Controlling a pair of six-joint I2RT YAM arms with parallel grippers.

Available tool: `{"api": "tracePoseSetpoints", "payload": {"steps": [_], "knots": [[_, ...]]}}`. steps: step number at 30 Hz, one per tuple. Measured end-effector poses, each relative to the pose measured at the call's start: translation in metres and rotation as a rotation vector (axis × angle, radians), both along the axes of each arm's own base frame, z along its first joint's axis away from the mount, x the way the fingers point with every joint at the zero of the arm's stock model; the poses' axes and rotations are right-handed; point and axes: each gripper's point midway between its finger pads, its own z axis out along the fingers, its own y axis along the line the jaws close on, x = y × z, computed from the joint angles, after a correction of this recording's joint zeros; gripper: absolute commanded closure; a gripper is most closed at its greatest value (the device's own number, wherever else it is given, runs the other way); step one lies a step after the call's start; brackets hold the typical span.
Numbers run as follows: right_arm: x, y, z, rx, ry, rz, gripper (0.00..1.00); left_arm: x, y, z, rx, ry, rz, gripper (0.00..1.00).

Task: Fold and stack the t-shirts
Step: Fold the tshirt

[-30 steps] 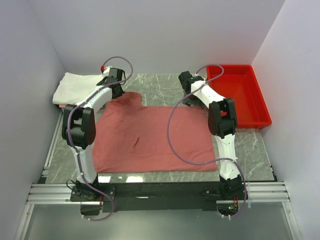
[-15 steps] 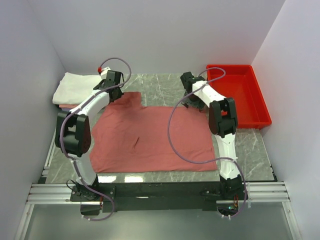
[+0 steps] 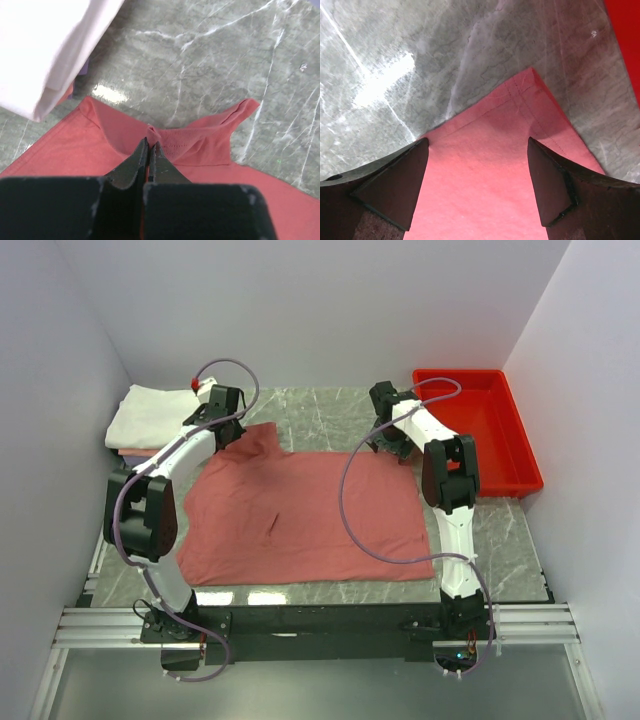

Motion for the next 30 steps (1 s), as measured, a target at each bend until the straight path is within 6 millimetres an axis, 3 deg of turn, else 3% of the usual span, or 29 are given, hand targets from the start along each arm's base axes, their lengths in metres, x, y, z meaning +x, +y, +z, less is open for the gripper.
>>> {"api": "tracePoseSetpoints", "payload": {"steps": [14, 19, 30], "knots": [[0.01, -0.002, 0.02, -0.006, -0.064, -0.016, 0.14, -0.001, 0.0, -0.003, -0.005, 0.004, 0.004, 1.0], [0.025, -0.001, 0.023, -0.012, -0.091, -0.025, 0.14, -0.003, 0.0, 0.0, -0.01, -0.003, 0.005, 1.0], [0.022, -0.003, 0.007, -0.03, -0.058, -0.038, 0.15, -0.008, 0.001, 0.008, -0.019, -0.022, 0.008, 1.0]]}}
